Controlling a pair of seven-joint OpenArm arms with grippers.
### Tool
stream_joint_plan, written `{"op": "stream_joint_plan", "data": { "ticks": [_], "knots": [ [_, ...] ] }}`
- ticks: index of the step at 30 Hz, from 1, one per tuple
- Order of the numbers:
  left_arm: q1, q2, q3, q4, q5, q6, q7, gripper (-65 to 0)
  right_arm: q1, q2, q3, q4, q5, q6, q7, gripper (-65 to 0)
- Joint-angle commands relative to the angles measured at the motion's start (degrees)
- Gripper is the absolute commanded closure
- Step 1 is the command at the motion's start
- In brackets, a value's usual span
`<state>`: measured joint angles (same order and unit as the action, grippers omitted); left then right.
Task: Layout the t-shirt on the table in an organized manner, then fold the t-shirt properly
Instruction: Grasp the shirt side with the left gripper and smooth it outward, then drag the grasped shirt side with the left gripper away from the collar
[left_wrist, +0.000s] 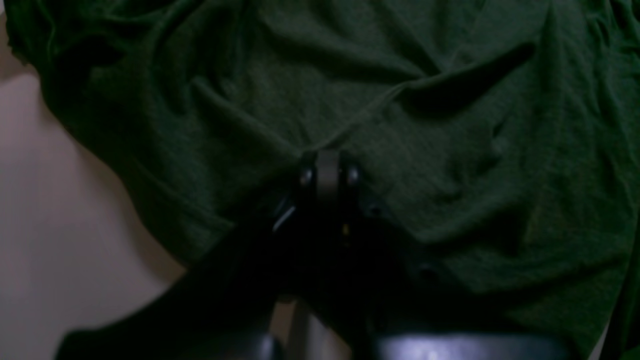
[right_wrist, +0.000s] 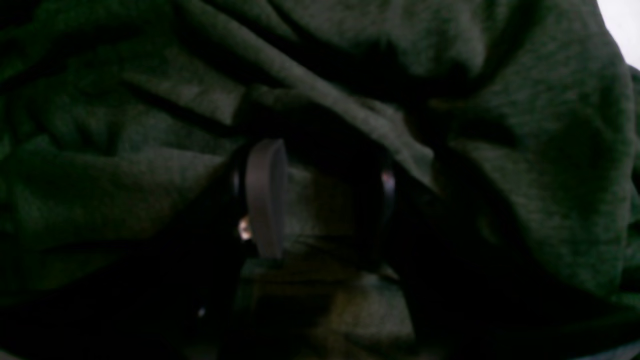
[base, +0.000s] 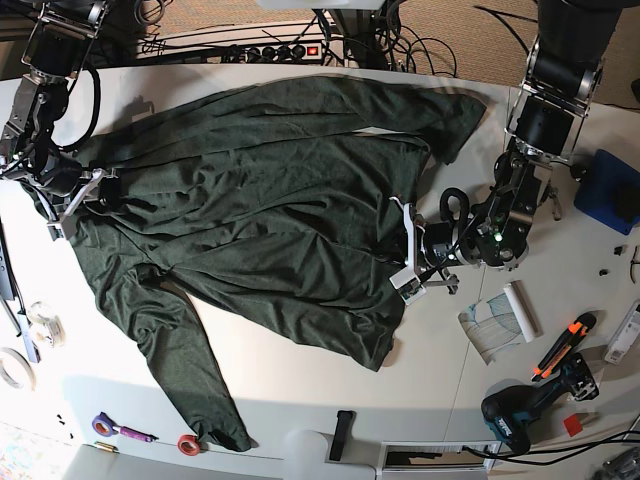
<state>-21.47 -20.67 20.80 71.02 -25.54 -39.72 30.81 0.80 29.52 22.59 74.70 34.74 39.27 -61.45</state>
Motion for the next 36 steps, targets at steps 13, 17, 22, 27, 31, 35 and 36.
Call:
{"op": "stream_joint_plan", "data": {
  "ticks": [13,17,22,27,31,35,36],
  "knots": [
    [-5.0,-0.7,-1.7,6.0,-1.9,-0.3,-3.7,0.0,0.8,1.4,0.4,0.9,0.8,0.2,1.1,-23.4],
    [-6.8,-0.6,-4.8,9.3,-1.9,-0.3,-3.6,0.0,0.8,1.4,0.4,0.9,0.8,0.2,1.1,-23.4],
    [-9.0,-0.7,-9.3,10.3,-2.7,1.2,-1.9,0.0,0.8,1.4,0.4,0.9,0.8,0.2,1.1,-23.4],
    [-10.2,-2.3,-12.1,10.3,-7.5,1.1,-1.2,0.0,0.8,1.4,0.4,0.9,0.8,-0.3,1.3,-23.4],
    [-11.0,-3.7,-12.1,10.3,-9.2,0.9,-1.3,0.0,0.8,1.4,0.4,0.9,0.8,-0.4,1.4,-23.4],
    [-12.5,-3.8,-12.1,10.3,-9.5,0.9,-1.3,0.0,0.8,1.4,0.4,0.9,0.8,-1.7,1.9,-23.4],
    [-13.2,-3.8,-12.1,10.3,-10.2,0.9,-1.3,0.0,0.8,1.4,0.4,0.9,0.8,-1.7,2.0,-23.4]
  ]
}}
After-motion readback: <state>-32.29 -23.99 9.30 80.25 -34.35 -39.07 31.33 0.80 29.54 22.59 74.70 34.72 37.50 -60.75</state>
